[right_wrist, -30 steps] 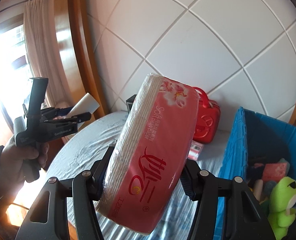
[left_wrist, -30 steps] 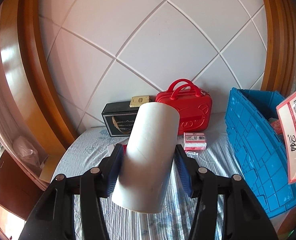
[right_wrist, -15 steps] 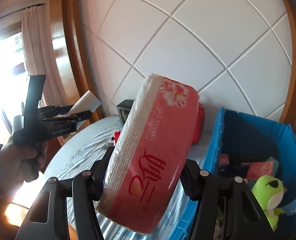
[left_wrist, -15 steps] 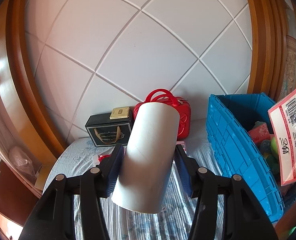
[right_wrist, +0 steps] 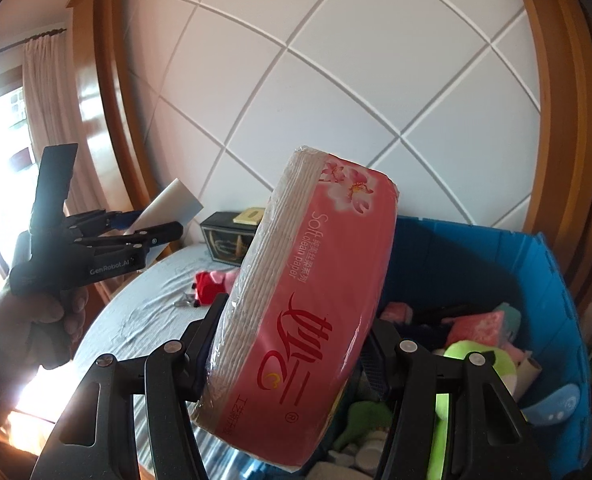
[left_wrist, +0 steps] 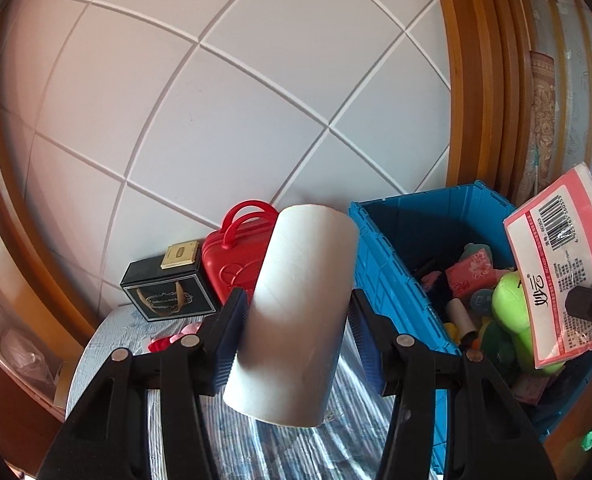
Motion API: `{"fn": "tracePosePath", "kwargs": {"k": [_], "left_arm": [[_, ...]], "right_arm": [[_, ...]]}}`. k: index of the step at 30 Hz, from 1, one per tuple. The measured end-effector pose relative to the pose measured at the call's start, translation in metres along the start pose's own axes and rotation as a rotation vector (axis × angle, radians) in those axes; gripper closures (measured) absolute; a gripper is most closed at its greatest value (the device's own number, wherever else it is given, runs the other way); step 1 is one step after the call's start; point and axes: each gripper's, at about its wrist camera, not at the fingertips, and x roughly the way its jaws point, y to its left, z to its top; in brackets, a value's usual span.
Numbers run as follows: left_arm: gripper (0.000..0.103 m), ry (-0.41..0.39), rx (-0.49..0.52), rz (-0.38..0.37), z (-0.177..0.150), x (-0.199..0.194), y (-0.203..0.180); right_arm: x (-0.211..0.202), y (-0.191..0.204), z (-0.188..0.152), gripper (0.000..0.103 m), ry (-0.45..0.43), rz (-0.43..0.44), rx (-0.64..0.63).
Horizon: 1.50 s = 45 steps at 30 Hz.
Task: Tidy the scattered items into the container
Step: 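Lift and carry the tube and pink tissue pack over the blue crate, then open both tools to drop the tube and tissue pack into the crate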
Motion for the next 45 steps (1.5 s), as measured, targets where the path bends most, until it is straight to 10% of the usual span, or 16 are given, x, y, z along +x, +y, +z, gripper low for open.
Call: {"fn": "tracePosePath", "kwargs": {"k": [25, 45], "left_arm": [[0.052, -0.01, 0.192, -0.116, 0.071, 0.066, -0.143], [0.052, 0.014, 0.245, -0.111, 0.108, 0.135, -0.198]], "right_arm": [[-0.033, -0.162, -0.002, 0.044, -0.01, -0.217, 0.129], [0.051, -0.256, 0.027, 0.044, 0.05, -0.204, 0.155]]}}
